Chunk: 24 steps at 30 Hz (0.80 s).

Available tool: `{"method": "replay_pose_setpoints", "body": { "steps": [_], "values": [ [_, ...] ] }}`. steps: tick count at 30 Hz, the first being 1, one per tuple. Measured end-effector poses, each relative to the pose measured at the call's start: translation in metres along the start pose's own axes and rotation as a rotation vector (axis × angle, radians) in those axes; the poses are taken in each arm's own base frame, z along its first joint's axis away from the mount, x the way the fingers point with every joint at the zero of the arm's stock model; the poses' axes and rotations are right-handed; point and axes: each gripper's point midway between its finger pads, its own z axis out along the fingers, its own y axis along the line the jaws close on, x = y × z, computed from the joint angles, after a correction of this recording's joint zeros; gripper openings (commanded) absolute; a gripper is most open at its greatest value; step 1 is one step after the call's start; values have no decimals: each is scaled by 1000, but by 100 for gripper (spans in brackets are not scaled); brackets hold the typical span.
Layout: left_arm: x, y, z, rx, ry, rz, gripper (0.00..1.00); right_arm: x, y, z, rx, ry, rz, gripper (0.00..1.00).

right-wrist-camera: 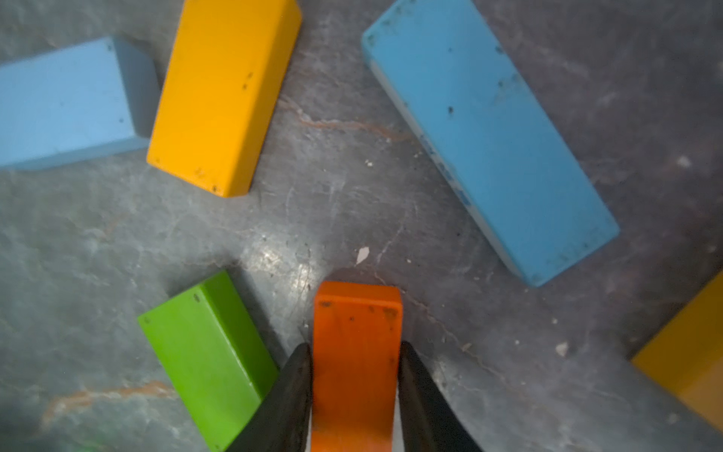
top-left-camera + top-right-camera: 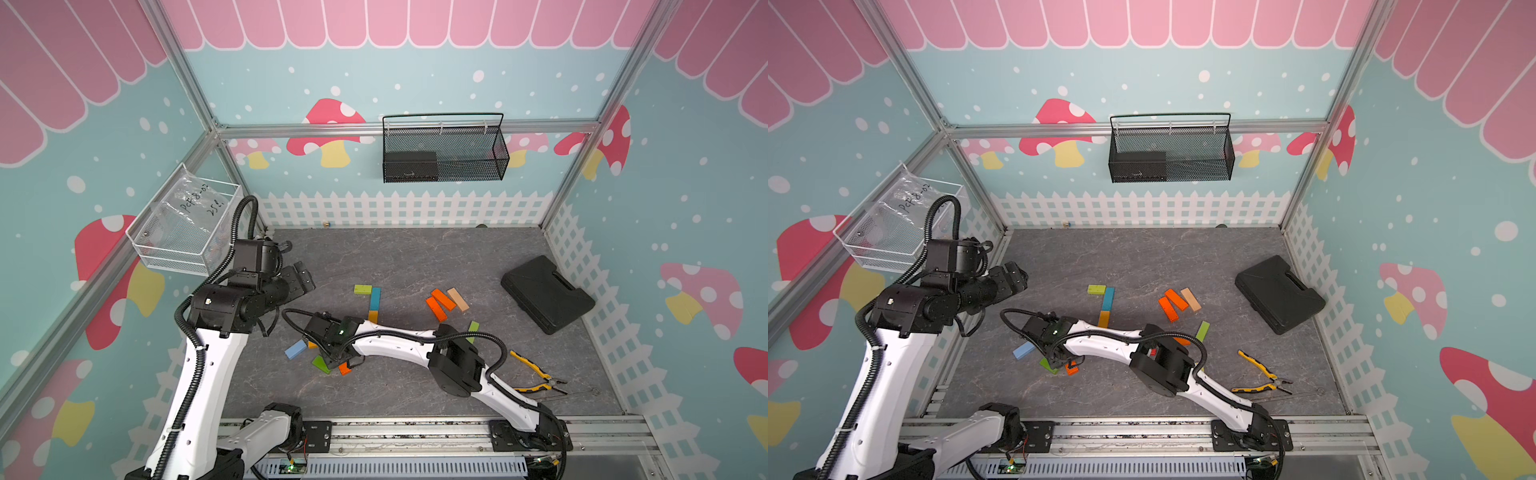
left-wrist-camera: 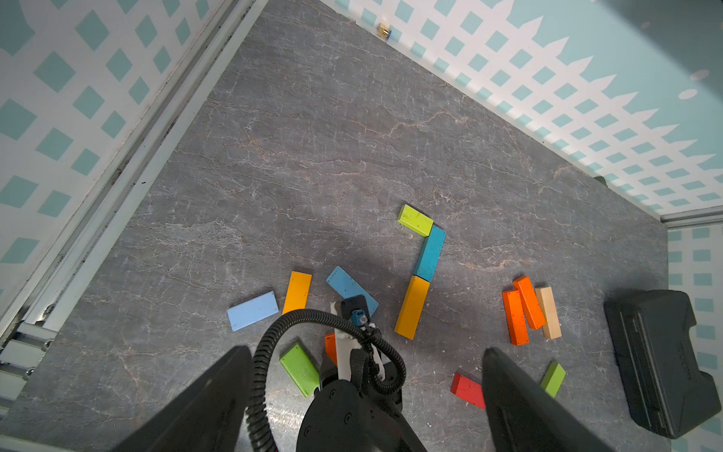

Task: Assemble a giraffe with building blocks
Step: Pick up the building block from the center of the board, then assemble the building block at the center of the board.

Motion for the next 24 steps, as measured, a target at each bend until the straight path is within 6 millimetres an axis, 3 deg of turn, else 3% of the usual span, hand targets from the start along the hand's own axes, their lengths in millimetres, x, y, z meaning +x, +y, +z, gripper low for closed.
{"method": "replay_pose_setpoints", "body": {
  "steps": [8,11,18,21,24],
  "values": [
    [1,0,3,8,4,-4,94,7,-19,-14,61,-6,84,9],
    [2,-1,5,15,9,-5,94,3,-29,-37,89,-44,128,9],
    [-1,-1,6,26,0,-16,94,-26,-44,-121,60,-210,259,10],
    [-5,0,6,30,-10,-25,94,-29,-50,-134,69,-236,303,10],
    [-7,1,6,32,-13,-33,94,-26,-56,-132,92,-237,349,10]
  ]
}}
